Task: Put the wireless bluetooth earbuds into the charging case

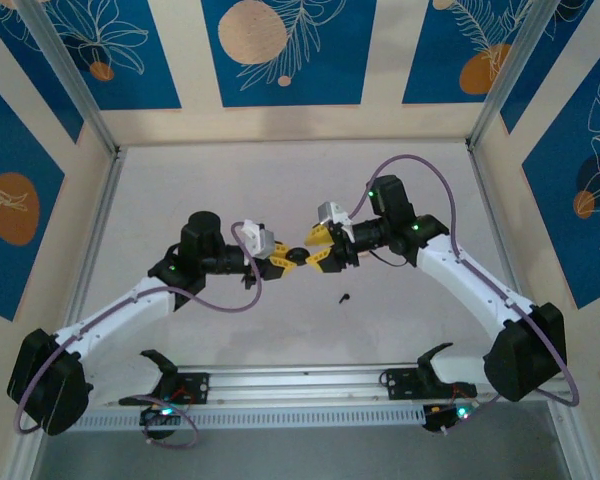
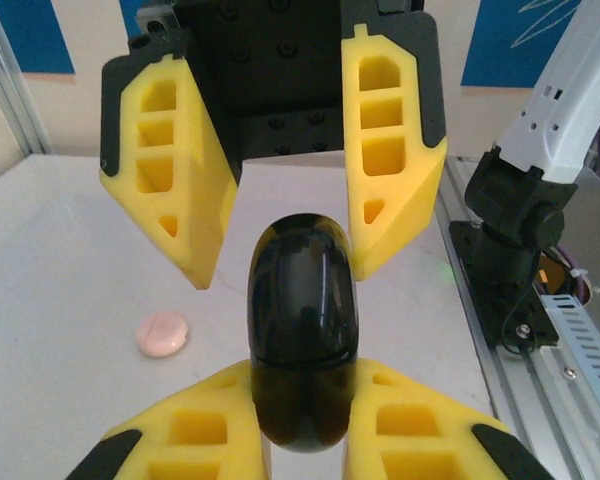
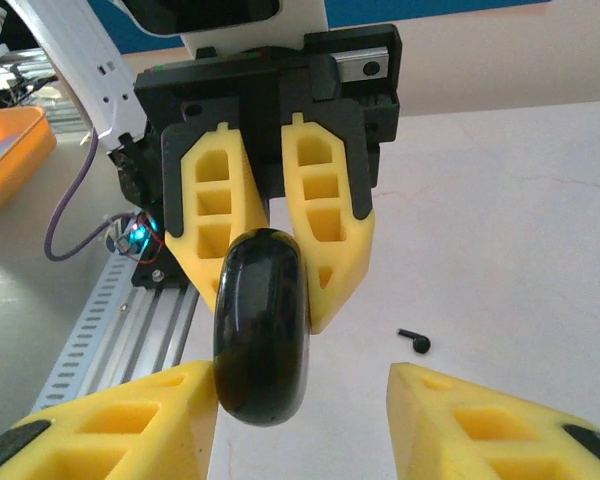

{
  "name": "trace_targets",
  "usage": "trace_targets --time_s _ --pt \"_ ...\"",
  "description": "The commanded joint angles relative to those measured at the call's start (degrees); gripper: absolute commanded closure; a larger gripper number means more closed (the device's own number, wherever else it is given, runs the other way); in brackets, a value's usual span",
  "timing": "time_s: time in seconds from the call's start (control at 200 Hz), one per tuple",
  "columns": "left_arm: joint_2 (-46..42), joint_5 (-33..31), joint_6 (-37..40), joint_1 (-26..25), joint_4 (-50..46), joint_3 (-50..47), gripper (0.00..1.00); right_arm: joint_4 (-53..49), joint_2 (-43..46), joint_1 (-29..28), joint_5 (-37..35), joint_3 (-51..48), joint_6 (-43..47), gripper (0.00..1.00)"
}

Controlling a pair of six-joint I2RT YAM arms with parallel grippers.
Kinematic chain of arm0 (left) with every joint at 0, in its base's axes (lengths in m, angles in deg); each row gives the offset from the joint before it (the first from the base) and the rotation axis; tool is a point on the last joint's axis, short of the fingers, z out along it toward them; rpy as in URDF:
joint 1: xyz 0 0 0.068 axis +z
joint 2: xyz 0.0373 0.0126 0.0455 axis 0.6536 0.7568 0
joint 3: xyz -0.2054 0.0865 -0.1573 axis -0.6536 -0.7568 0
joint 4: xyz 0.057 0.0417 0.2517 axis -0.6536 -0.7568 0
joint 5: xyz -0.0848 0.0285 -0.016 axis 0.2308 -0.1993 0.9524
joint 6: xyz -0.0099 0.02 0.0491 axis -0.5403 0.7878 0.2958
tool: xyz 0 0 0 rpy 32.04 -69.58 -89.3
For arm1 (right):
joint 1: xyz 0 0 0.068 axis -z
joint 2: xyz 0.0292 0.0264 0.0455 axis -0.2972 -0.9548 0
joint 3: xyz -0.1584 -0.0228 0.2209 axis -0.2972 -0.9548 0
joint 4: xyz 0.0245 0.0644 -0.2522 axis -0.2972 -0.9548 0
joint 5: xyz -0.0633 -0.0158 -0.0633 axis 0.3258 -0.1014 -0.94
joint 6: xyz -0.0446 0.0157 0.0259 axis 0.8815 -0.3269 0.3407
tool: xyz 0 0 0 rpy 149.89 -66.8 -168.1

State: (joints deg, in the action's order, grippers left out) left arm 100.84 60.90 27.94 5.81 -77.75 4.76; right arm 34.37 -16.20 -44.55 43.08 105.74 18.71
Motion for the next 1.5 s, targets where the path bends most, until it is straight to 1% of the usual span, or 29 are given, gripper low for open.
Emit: trace_targets --time_s 0.0,0.235,0.37,0.49,0.62,0.67,0.705,0.73,0.77,0.86,0.9,1.045,1.185,1.41,1.495 --pt "-0.7 1.4 -0.8 -0.4 3.4 -0.6 0.84 2.0 0.7 -0.9 -1.6 -0.4 -1.8 0.52" --pt "-0.4 1.5 -2.0 -0.5 5.2 -1.0 0.84 1.7 -0.1 -2.9 -1.8 1.0 -1.0 0.53" --pt "-0.5 1.2 -1.4 -0.4 4.2 -0.9 0.83 1.5 -0.2 -2.8 -1.4 1.2 -0.4 0.57" --pt "-0.7 0.7 -0.9 -0.4 3.5 -1.1 0.84 1.3 -0.1 -2.0 0.8 1.5 -0.5 0.66" --pt "-0.7 0.5 -0.8 -0.4 3.5 -1.3 0.84 0.5 -0.1 -1.6 2.2 2.2 -0.4 0.67" --pt "-0.8 0.4 -0.8 -0.4 3.6 -1.2 0.83 -0.1 -0.1 -1.6 2.2 2.4 0.0 0.71" --pt "-0.7 0.4 -0.8 -0.5 3.7 -1.2 0.82 -0.5 -0.2 -1.5 2.2 2.5 0.3 0.74" --pt "-0.6 0.4 -0.9 -0.4 3.8 -1.3 0.79 -0.7 -0.1 -1.5 2.3 2.5 0.6 0.76" --pt "-0.6 0.4 -1.1 -0.4 4.2 -1.3 0.74 -1.1 -0.2 -1.5 2.4 2.6 1.2 0.77" --pt "-0.3 0.9 -2.0 -0.4 5.3 -1.5 0.68 -3.1 -0.4 -2.0 1.9 3.1 3.6 0.8" --pt "-0.2 1.0 -2.4 -0.4 6.2 -1.7 0.66 -4.3 -0.5 -2.3 1.2 3.4 4.5 0.81" --pt "0.1 1.4 -3.3 -0.5 7.6 -2.1 0.64 -6.5 -0.8 -2.9 0.0 4.2 6.6 0.82" --pt "0.2 1.9 -3.8 -0.4 7.9 -2.1 0.62 -6.5 -0.9 -3.1 0.1 4.5 7.1 0.82" --pt "0.5 2.3 -4.1 -0.5 7.7 -2.1 0.62 -5.7 -1.1 -3.5 0.6 4.6 7.0 0.82" --pt "0.7 2.2 -4.0 -0.5 7.6 -2.1 0.6 -5.4 -1.1 -3.6 1.0 4.6 6.7 0.82"
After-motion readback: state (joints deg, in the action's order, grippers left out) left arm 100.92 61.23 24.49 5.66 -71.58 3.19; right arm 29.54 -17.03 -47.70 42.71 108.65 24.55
